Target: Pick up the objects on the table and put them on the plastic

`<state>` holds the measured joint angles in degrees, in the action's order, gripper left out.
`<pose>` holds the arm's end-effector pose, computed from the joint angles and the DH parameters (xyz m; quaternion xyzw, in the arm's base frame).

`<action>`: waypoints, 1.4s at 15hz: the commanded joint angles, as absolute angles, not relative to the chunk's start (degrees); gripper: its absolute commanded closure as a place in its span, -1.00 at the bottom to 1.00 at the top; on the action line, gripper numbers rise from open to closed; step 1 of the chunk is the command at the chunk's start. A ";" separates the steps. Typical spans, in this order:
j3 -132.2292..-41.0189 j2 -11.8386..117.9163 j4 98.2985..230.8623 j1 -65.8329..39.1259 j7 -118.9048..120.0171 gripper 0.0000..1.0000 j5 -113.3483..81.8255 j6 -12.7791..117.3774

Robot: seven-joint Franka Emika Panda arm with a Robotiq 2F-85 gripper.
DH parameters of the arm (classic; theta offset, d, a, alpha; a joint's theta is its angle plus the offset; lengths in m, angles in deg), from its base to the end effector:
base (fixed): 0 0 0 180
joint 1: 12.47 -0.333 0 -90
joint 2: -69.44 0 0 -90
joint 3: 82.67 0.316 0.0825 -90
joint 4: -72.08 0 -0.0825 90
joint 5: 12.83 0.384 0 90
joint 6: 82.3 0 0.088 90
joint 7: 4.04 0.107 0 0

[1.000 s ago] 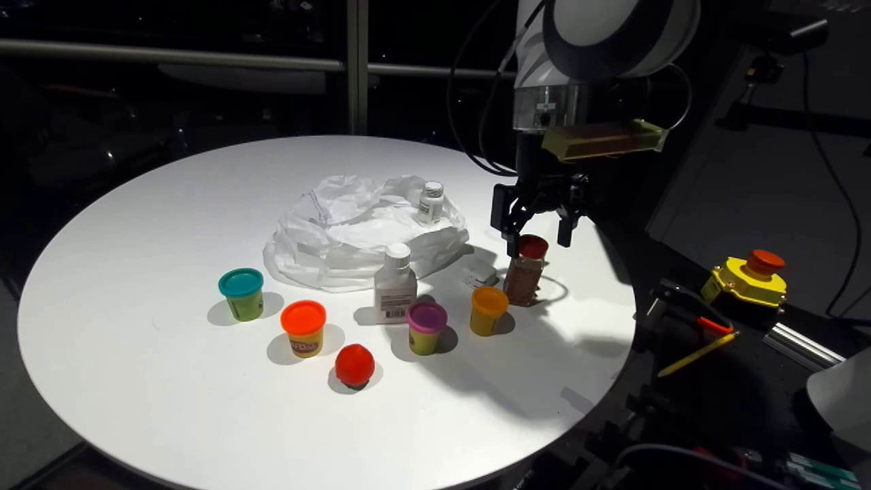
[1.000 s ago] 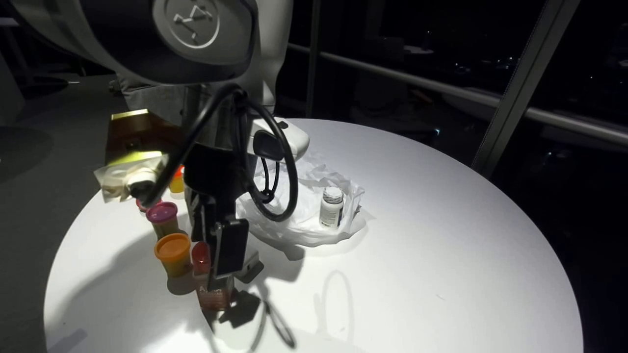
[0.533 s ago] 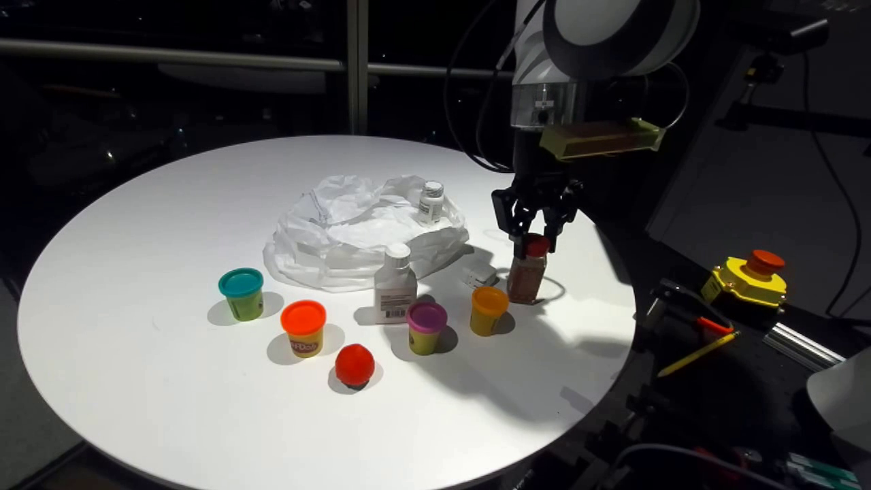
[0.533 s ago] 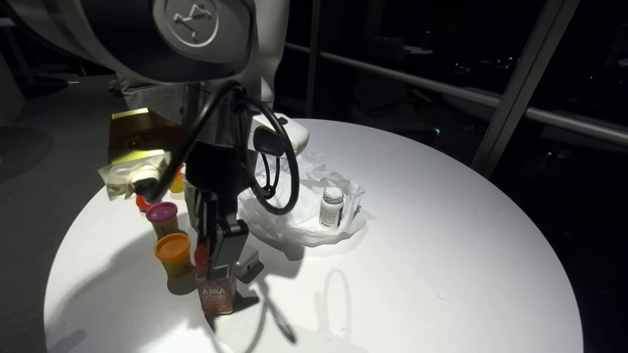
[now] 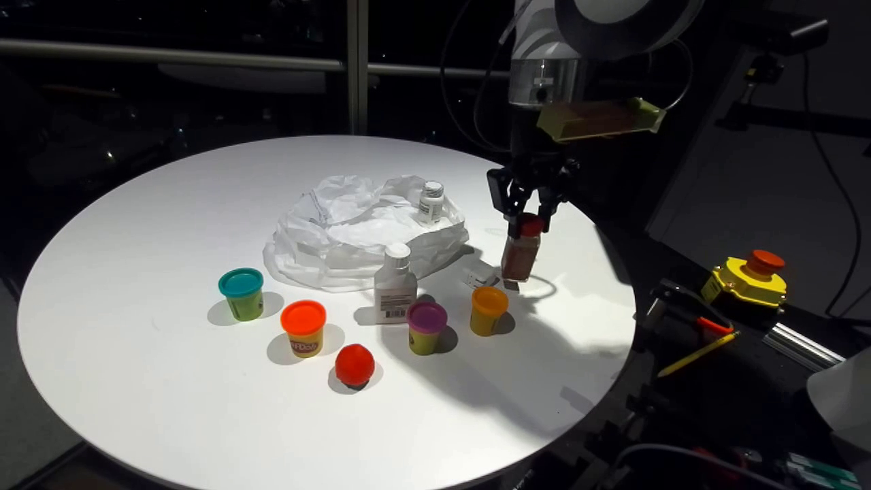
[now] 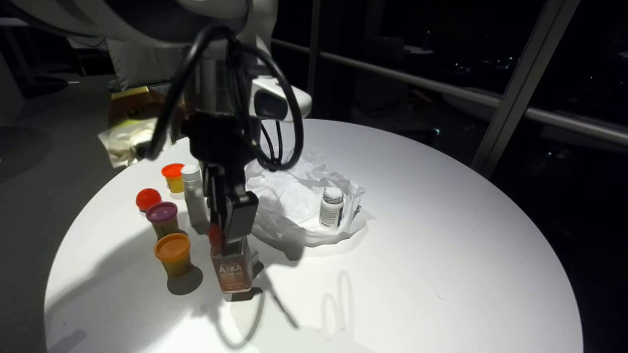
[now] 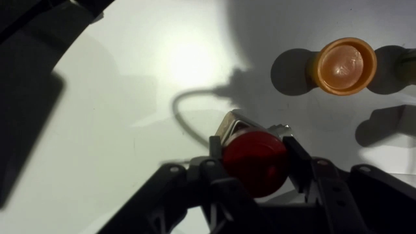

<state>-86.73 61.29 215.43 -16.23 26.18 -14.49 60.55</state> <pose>0.4531 -0.0031 0.2172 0.9650 -0.2507 -0.0694 0.0319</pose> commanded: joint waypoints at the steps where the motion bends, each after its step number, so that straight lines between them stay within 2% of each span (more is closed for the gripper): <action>1: -86.12 68.65 212.93 -17.47 32.57 0.50 -21.41 54.60; 5: -84.24 66.70 203.35 -16.07 32.64 0.50 -23.75 51.16; 9: -84.94 59.14 194.48 -14.92 29.30 0.50 -20.83 54.16; 21: -86.65 40.41 173.90 -16.58 25.92 0.50 -15.75 51.38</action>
<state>-85.38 45.02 180.52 -15.69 26.13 -16.23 53.97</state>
